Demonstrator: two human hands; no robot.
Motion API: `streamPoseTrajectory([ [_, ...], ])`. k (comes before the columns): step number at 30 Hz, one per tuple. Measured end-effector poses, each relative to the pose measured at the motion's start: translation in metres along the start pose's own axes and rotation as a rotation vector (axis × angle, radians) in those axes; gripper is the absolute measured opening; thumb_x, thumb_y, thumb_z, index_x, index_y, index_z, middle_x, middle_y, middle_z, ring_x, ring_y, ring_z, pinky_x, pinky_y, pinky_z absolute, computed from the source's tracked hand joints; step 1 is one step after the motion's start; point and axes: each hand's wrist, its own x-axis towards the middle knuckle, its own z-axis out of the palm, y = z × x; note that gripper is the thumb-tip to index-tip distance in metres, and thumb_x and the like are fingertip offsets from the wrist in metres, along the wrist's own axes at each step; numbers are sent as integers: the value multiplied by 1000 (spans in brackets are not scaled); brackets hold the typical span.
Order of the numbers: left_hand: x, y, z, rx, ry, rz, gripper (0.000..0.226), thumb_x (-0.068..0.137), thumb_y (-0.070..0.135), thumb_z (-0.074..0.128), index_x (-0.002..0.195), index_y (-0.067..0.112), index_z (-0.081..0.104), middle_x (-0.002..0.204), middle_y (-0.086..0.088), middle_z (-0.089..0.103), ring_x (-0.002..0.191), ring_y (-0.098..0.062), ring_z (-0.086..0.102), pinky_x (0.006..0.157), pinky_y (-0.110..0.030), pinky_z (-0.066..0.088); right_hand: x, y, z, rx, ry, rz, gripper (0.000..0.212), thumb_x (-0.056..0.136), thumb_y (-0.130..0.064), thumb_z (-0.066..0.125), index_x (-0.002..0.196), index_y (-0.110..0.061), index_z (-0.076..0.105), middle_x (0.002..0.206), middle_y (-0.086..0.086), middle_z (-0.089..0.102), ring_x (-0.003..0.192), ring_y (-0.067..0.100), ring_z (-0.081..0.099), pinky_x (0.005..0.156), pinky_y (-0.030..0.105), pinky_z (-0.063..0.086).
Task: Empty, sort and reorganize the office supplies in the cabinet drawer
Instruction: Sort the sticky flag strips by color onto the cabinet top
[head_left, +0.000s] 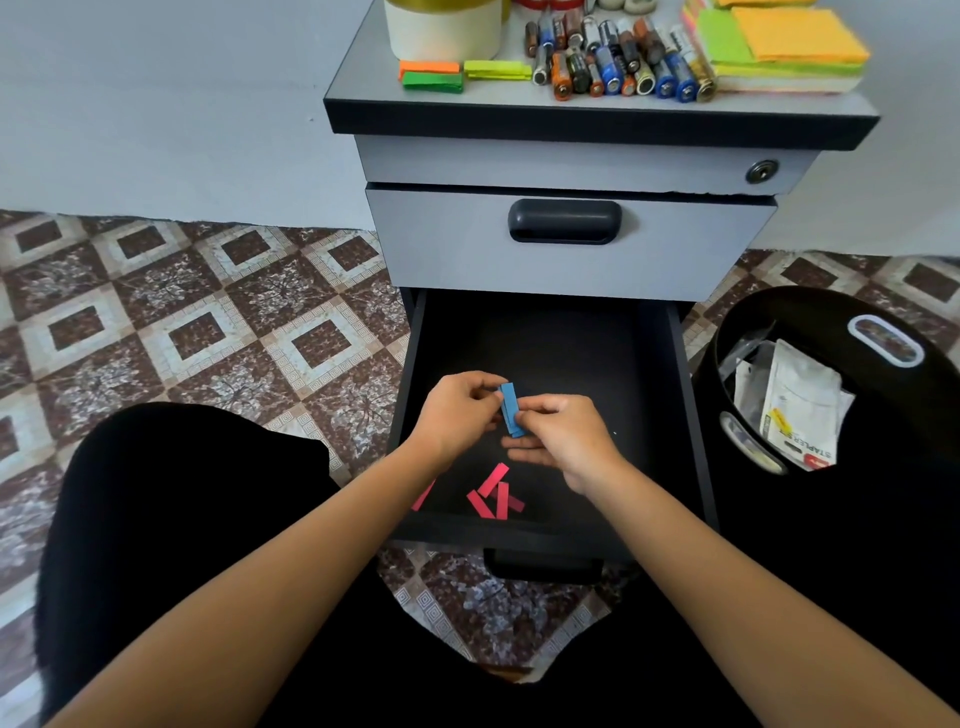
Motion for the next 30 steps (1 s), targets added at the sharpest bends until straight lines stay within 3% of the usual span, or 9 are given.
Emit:
streamPoseTrajectory([
  [5, 0, -2, 1, 60, -1, 5, 28, 94, 7, 52, 120, 5, 62, 104, -8, 68, 80, -10, 64, 75, -20, 55, 3, 0, -3, 23, -7, 29, 27, 94, -3, 52, 119, -3, 61, 101, 13, 67, 80, 18, 70, 67, 24, 59],
  [8, 0, -2, 1, 145, -24, 40, 30, 93, 8, 53, 123, 7, 61, 113, -10, 67, 95, -15, 65, 90, -30, 52, 3, -2, -5, 17, -6, 31, 26, 93, -2, 52, 117, -4, 61, 101, 12, 66, 81, 17, 70, 68, 25, 59],
  [10, 0, -1, -2, 218, -32, 90, 33, 92, 9, 56, 125, 9, 59, 116, -8, 66, 104, -15, 63, 96, -27, 48, 4, -3, -8, -4, 4, 16, 25, 93, -2, 53, 116, -6, 62, 104, 11, 65, 80, 15, 69, 67, 23, 59],
  [14, 2, 5, -14, 409, -103, 245, 43, 90, 10, 58, 133, 13, 52, 113, -4, 65, 103, -11, 59, 85, -6, 35, 6, -8, -18, -108, -1, -19, 23, 92, -3, 55, 113, -7, 63, 100, 10, 67, 78, 13, 68, 65, 20, 57],
  [18, 2, 11, -24, 600, -251, 377, 47, 88, 14, 64, 133, 11, 52, 110, -7, 63, 100, -14, 59, 88, -14, 42, 7, -13, -28, -286, -98, -50, 23, 92, -4, 56, 112, -9, 66, 97, 7, 69, 78, 11, 68, 65, 18, 55],
  [22, -1, 17, -29, 593, -327, 370, 55, 85, 13, 67, 137, 14, 47, 101, -6, 63, 93, -15, 60, 88, -22, 45, 7, -16, -31, -385, -160, -78, 23, 91, -3, 57, 109, -10, 67, 91, 6, 69, 77, 10, 68, 61, 16, 53],
  [26, -2, 19, -31, 723, -351, 414, 34, 86, 17, 65, 121, 13, 64, 100, -7, 64, 90, -13, 57, 80, -18, 42, 8, -16, -31, -374, -170, -90, 14, 89, -3, 59, 98, -11, 66, 86, 6, 69, 73, 10, 68, 59, 16, 53],
  [30, -3, 19, -30, 773, -357, 421, 28, 88, 20, 63, 114, 10, 67, 99, -8, 63, 90, -16, 57, 78, -19, 41, 8, -16, -33, -406, -170, -131, 13, 91, -6, 58, 99, -10, 68, 83, 4, 69, 71, 9, 68, 59, 14, 53],
])
